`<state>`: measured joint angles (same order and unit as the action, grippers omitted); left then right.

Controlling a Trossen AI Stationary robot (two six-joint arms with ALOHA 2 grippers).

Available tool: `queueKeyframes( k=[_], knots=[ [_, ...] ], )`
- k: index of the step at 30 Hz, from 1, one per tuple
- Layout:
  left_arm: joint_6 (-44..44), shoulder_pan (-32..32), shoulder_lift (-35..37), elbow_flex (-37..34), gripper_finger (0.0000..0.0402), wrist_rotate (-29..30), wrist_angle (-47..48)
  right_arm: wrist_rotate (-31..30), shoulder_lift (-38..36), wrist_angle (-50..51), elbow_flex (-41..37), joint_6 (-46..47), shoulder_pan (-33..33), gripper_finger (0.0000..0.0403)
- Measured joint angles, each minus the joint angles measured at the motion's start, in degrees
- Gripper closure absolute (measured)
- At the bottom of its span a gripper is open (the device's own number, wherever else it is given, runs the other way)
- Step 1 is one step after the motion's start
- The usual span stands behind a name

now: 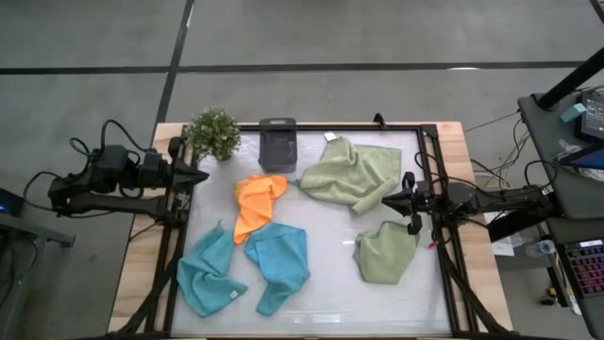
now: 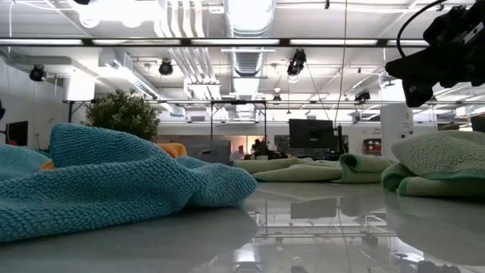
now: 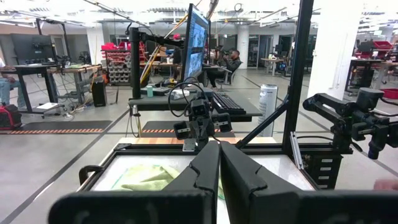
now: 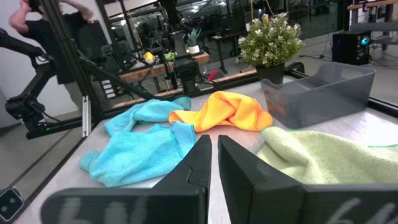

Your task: Fold microfiber towels

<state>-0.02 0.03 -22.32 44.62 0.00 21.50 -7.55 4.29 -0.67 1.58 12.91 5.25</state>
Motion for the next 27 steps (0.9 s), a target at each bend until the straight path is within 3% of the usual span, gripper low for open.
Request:
queueKeyframes(
  k=[11, 15, 20, 24, 27],
  knots=[
    [0.0, 0.0, 0.0, 0.0, 0.0402, 0.0, -0.1, 0.0, 0.0, -0.9, 0.0, 0.2, 0.0, 0.038],
    [-0.2, 0.0, -0.2, 0.0, 0.0402, 0.0, -4.1, 0.5, 0.0, -0.9, 0.0, -0.1, 0.0, 0.038],
    [-16.5, 0.1, -2.1, -0.7, 0.0402, -0.4, -8.5, 0.0, 0.0, 0.2, 0.0, -14.7, 0.0, 0.038],
    [-18.3, 0.1, -4.6, -6.8, 0.0402, -0.7, -7.8, 0.0, 0.0, 0.2, 0.0, -25.6, 0.0, 0.038],
    [-20.9, 0.0, -7.3, -12.2, 0.0402, -0.7, -13.6, 0.0, 0.0, 0.3, 0.0, -32.0, 0.0, 0.038]
  ],
)
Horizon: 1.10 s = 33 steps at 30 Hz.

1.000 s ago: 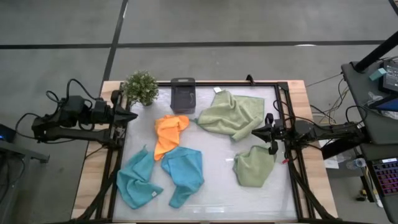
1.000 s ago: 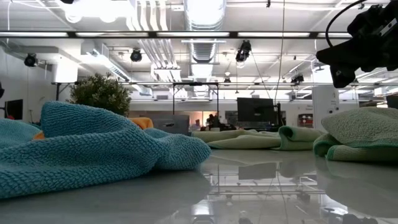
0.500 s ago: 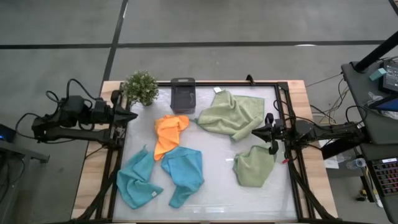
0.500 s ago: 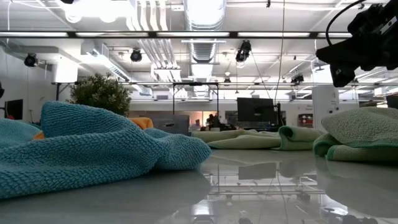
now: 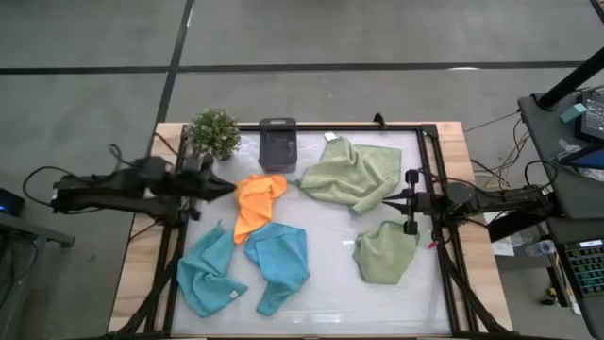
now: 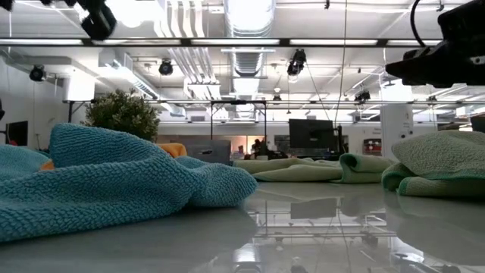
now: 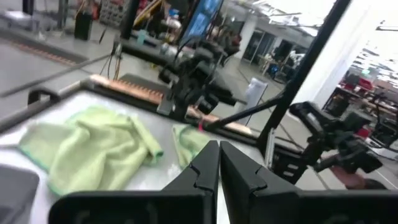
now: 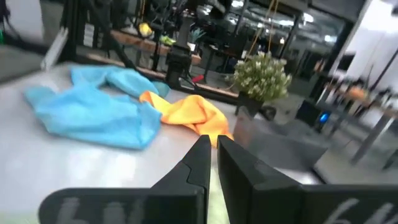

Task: Fold microfiber towels
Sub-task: Fold the right blue towel

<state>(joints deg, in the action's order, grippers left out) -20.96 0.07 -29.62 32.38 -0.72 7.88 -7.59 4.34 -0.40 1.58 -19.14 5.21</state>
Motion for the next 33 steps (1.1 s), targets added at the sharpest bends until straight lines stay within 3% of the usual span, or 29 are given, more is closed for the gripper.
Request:
queueKeyframes(
  k=[6, 11, 15, 22, 25, 29, 33],
  knots=[
    [7.7, -0.1, -7.1, -7.7, 0.0402, 2.3, -18.4, 0.0, 0.0, -0.7, 0.0, -2.5, 0.0, 0.038],
    [10.1, 0.0, -14.3, -10.4, 0.0402, 2.6, -35.9, 0.0, 0.0, -2.1, 0.0, 12.2, 0.0, 0.038],
    [-3.3, 0.1, -19.9, -10.5, 0.0402, 2.3, -42.7, 0.0, -0.1, -5.2, 0.0, 17.3, 0.0, 0.038],
    [-27.5, 0.9, -29.3, -10.9, 0.0402, 0.7, -43.2, 0.0, -0.1, -7.9, 0.0, 20.1, 0.0, 0.038],
    [-35.6, 3.1, -34.1, -10.8, 0.0402, -6.1, -42.9, -0.1, -0.1, -8.9, 0.0, 16.4, 0.0, 0.038],
    [-45.2, 8.6, -40.2, -9.0, 0.0402, -7.1, -42.8, -0.1, -0.2, -9.8, 0.0, 7.8, 0.0, 0.038],
    [-56.8, 13.7, -45.4, -6.4, 0.0402, -7.2, -42.9, -0.2, -0.2, -10.2, 0.0, 8.9, 0.0, 0.038]
  ],
)
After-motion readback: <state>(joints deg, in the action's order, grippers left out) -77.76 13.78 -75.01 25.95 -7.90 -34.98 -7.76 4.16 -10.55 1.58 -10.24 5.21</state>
